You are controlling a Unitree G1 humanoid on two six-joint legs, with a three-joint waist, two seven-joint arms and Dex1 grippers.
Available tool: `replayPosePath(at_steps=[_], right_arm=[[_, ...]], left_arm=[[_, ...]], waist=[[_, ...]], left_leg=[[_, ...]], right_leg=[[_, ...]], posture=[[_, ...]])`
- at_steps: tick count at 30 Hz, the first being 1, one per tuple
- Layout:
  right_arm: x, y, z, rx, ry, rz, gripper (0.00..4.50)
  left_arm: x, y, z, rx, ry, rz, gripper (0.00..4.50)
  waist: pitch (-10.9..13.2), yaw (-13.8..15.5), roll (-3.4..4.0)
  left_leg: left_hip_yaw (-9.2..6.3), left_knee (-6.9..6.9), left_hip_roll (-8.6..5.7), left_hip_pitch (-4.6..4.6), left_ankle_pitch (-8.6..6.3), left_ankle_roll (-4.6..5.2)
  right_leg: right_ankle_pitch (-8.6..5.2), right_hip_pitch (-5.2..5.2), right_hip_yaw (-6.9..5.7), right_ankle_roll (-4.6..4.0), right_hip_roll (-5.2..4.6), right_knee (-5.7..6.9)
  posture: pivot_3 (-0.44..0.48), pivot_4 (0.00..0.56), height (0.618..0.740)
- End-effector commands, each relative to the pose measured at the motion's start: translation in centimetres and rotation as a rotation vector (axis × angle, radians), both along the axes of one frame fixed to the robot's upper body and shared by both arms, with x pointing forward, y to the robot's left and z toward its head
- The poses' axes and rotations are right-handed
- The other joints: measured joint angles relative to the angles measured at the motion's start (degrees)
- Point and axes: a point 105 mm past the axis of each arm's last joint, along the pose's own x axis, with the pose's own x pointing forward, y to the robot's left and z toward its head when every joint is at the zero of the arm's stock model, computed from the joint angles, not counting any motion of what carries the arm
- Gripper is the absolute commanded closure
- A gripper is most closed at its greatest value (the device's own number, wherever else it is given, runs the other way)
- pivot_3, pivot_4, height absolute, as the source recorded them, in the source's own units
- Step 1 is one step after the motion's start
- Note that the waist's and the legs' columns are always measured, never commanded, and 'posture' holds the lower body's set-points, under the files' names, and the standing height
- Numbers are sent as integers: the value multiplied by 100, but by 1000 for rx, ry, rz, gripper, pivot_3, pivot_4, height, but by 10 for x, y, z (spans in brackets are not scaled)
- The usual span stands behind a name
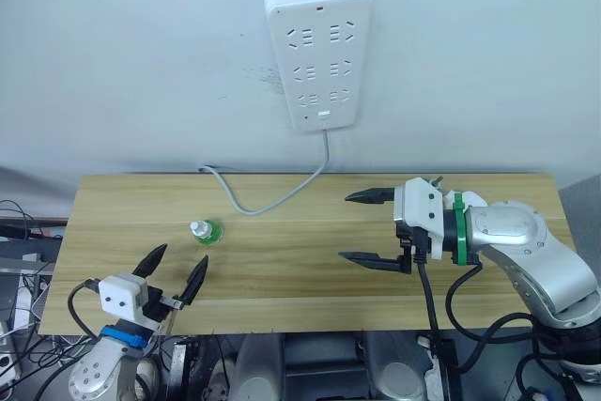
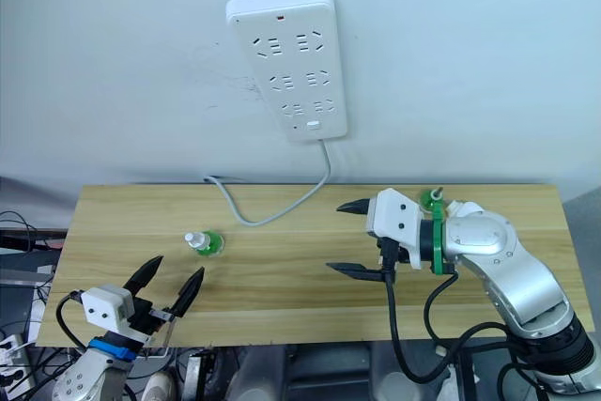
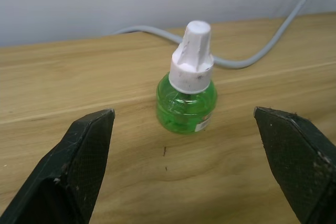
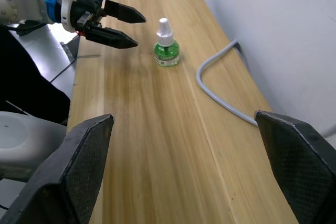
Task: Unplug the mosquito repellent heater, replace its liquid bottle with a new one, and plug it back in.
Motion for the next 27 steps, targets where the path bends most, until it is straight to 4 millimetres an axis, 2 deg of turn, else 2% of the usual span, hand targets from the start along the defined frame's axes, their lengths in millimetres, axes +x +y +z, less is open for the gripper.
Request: replayPosePath(at_steps=[1, 6, 12, 27], right_arm=[[-10, 0, 8, 12, -36, 28, 17], [-10, 1, 9, 11, -40, 28, 17], [-10, -1, 9, 5, -49, 19, 17], [-11, -1, 9, 9, -49, 13, 17]], left_arm=[[1, 0, -7, 13, 2, -1, 0], [18, -10, -16, 6, -2, -21, 0], [33, -15, -16, -7, -27, -14, 0], [28, -11, -23, 5, -13, -10, 0]], waist=[[10, -25, 0], [23, -64, -3], [46, -134, -8], [82, -193, -8]], left_leg=[[0, -1, 0, 0, 0, 0], [0, -2, 0, -1, 0, 0], [0, -4, 1, -3, 0, -1], [1, -12, 3, -16, 0, -1]], right_leg=[[0, -1, 0, 0, 0, -1], [0, -1, -1, 0, 0, -1], [0, -3, -2, 0, 0, -4], [0, -13, -6, 0, -1, -23]], posture=[[-161, 489, 740], [-176, 489, 740], [-194, 487, 740], [-198, 492, 740]])
